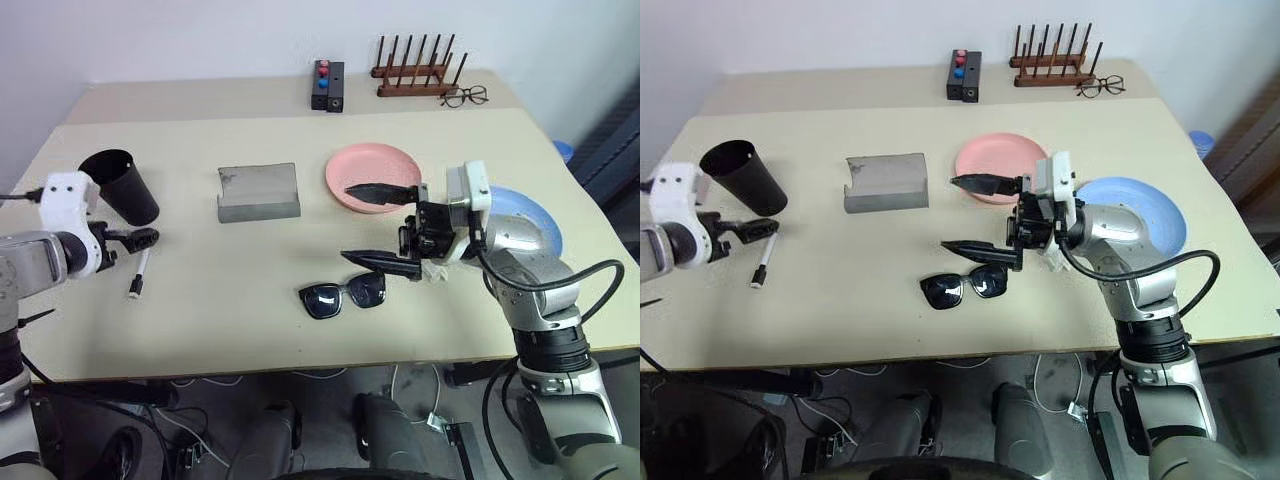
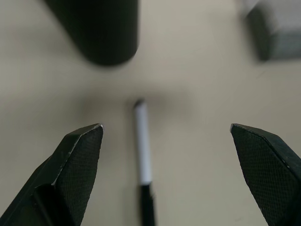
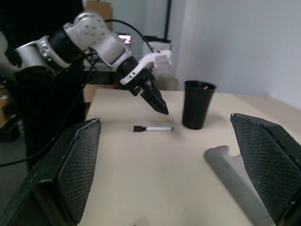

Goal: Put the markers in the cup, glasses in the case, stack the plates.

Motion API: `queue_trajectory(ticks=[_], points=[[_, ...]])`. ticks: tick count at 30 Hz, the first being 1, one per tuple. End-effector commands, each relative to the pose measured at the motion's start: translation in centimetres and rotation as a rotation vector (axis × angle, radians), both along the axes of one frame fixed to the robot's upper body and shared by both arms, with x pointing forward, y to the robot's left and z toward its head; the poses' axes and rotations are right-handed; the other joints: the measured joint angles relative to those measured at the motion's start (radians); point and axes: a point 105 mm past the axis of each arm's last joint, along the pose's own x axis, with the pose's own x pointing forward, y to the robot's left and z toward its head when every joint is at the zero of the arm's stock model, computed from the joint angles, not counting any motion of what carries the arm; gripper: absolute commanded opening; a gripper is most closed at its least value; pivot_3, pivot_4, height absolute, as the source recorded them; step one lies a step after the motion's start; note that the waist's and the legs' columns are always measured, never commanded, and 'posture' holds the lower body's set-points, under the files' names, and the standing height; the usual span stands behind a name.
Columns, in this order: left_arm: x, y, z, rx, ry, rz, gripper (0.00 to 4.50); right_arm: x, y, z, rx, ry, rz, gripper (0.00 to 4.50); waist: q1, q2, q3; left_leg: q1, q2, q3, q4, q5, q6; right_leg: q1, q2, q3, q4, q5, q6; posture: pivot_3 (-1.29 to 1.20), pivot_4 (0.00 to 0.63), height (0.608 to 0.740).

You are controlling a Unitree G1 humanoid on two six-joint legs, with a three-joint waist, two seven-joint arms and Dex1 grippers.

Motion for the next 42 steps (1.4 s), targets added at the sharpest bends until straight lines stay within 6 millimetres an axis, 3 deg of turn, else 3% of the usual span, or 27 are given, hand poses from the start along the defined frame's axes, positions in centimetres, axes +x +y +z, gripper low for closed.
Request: queue_trajectory(ticks=[1, 5, 10, 19, 23, 29, 37, 42], points=[[0.7, 0.9, -0.7, 0.001, 0.035, 0.037, 4.44, -0.4, 0.2, 0.7, 0.013, -0.052, 0.001, 4.50, 0.000, 0.000, 0.000, 0.000, 0.000, 0.000, 0.000, 0.000, 0.000, 0.000, 0.000, 0.000, 0.000, 0.000, 0.000, 0.00, 0.150, 0.740], [1.6, 1.7, -1.8, 0.013, 0.085, 0.068, 4.44, -0.3, 0.3, 0.6, 0.018, -0.049, -0.016, 4.50, 0.000, 0.000, 0.000, 0.000, 0.000, 0.000, 0.000, 0.001, -0.001, 0.000, 0.000, 0.000, 0.000, 0.000, 0.000, 0.00, 0.150, 0.740], [3.0, 1.0, -2.6, 0.012, 0.095, 0.033, 4.44, -0.2, 0.2, 0.5, 0.019, -0.047, -0.043, 4.50, -0.001, 0.000, 0.000, 0.000, 0.000, 0.000, 0.000, 0.001, -0.001, -0.001, 0.000, 0.000, 0.000, 0.000, 0.000, 0.00, 0.150, 0.740], [3.5, 0.4, -3.4, 0.026, 0.108, 0.006, 4.44, 0.1, 0.0, 0.5, 0.021, -0.051, -0.076, 4.50, -0.001, 0.000, 0.000, 0.000, 0.000, 0.000, 0.000, 0.001, -0.001, -0.001, 0.000, 0.000, 0.000, 0.000, 0.000, 0.00, 0.150, 0.740], [3.3, -0.1, -3.8, 0.003, 0.121, 0.000, 3.25, 0.4, 0.0, 0.6, 0.021, -0.056, -0.090, 4.50, 0.000, 0.000, -0.001, 0.000, 0.000, 0.000, 0.000, 0.001, -0.001, 0.000, 0.000, 0.000, 0.000, 0.000, 0.000, 0.00, 0.150, 0.740], [3.0, -0.4, -3.6, 0.006, 0.130, -0.005, 0.17, 0.6, 0.1, 0.5, 0.018, -0.059, -0.097, 4.50, -0.002, 0.000, -0.001, 0.000, 0.000, 0.000, 0.000, 0.001, -0.001, 0.000, 0.000, 0.000, 0.001, 0.000, 0.000, 0.00, 0.150, 0.740], [2.3, -1.9, -2.3, 0.046, 0.112, -0.105, 0.02, 0.8, -0.3, 0.3, 0.002, -0.062, -0.102, 4.50, -0.002, 0.000, -0.001, 0.000, 0.000, 0.000, 0.000, 0.001, -0.001, -0.001, 0.000, 0.000, 0.001, 0.000, 0.000, 0.00, 0.150, 0.740], [3.8, -6.7, 2.0, -0.060, -0.201, -0.348, 0.02, 1.3, -0.8, 0.1, -0.014, -0.063, -0.118, 4.50, 0.003, 0.000, -0.001, -0.001, 0.000, -0.001, 0.000, 0.001, -0.001, 0.000, -0.001, 0.000, 0.001, 0.000, 0.000, 0.00, 0.150, 0.740]])
